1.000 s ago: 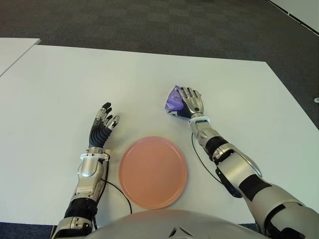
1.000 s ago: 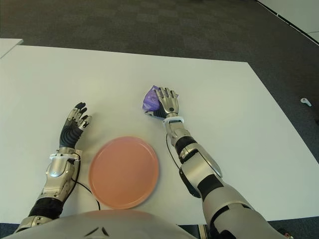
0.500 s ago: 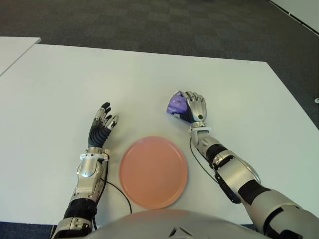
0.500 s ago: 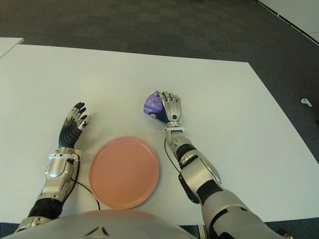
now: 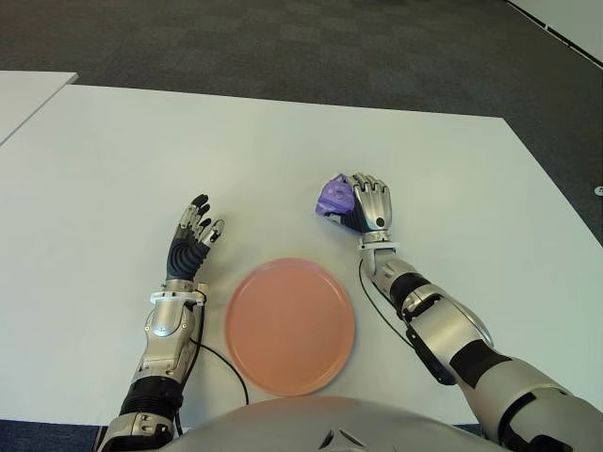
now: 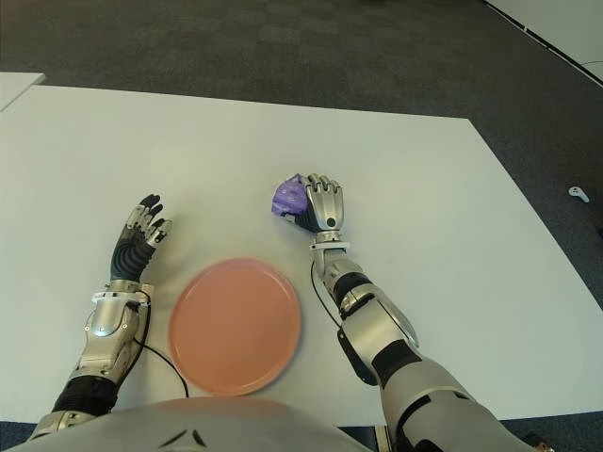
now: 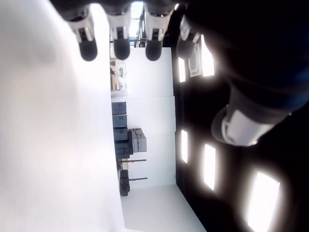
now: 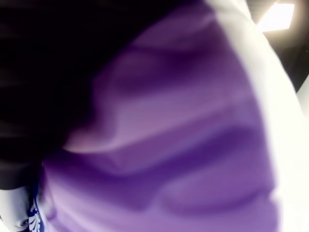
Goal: Put the tissue paper into the plate.
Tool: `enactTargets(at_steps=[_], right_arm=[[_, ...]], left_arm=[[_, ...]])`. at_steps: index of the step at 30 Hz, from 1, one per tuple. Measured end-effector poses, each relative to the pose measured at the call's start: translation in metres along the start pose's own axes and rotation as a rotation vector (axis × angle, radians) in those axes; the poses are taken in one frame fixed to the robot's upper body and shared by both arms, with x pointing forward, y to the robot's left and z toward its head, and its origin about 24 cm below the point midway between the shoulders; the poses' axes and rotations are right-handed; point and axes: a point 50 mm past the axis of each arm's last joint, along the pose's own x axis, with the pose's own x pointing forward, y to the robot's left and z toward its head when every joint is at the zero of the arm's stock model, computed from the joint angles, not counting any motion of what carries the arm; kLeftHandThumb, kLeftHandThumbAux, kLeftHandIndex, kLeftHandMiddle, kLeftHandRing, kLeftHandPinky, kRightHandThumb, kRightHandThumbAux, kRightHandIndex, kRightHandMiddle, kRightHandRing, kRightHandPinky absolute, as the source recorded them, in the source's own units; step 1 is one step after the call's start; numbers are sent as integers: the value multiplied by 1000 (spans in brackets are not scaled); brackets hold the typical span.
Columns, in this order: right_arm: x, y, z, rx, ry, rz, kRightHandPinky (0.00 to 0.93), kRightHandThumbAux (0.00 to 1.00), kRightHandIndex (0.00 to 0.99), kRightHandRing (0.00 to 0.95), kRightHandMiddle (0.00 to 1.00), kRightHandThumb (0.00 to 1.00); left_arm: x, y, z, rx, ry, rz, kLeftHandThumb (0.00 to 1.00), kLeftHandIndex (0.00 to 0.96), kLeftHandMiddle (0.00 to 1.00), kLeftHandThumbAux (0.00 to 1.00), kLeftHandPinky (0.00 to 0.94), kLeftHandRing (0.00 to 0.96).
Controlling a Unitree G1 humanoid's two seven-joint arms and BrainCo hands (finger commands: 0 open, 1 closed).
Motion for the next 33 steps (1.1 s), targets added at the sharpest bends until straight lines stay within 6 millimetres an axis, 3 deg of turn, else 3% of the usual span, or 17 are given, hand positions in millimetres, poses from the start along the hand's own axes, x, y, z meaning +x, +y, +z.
enactTargets(at_steps=[3,6,33], right_arm=[[0,1,0,3,5,14,706,663,375,516,489,962],[0,1,-1,5,9,22,742,662,375,520,492,955],[6,-5,-2,18,-18,-29,793,660,378,522,499,952]], left_arm=[[0,0,0,0,0,0,0,0,0,562,0,0],[0,0,0,0,0,0,0,0,0,565,0,0],[-2,1,-1,0,9,3,0,0,0,562,0,0]])
